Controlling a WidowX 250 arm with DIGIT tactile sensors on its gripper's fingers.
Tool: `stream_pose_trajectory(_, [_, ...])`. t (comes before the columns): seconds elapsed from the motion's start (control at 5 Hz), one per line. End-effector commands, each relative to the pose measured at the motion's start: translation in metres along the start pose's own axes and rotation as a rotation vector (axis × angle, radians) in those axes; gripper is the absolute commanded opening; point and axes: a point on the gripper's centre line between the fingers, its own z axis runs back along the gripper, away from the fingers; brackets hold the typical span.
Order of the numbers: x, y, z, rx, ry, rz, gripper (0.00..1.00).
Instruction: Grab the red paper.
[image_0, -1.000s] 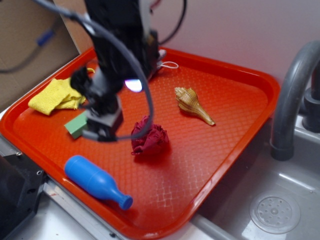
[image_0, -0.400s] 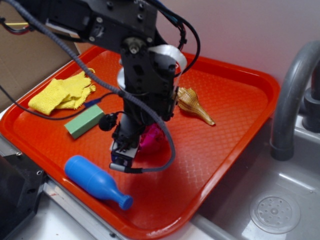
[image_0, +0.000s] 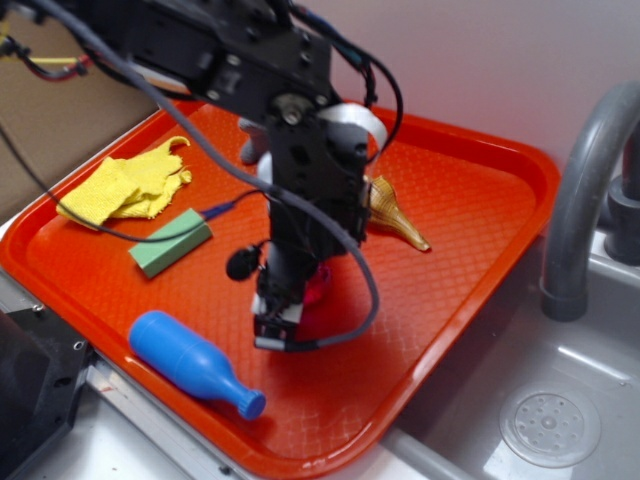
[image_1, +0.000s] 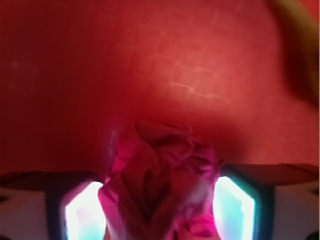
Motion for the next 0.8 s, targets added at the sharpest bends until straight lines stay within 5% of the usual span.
stream_pose_trajectory(0.0, [-0.019,-0.005,0.007,-0.025,-0.035,0.113,0.0])
stream_pose_trajectory(0.6, [-0.094,0.032,0.123,-0.13,-0.107,0.874,0.0])
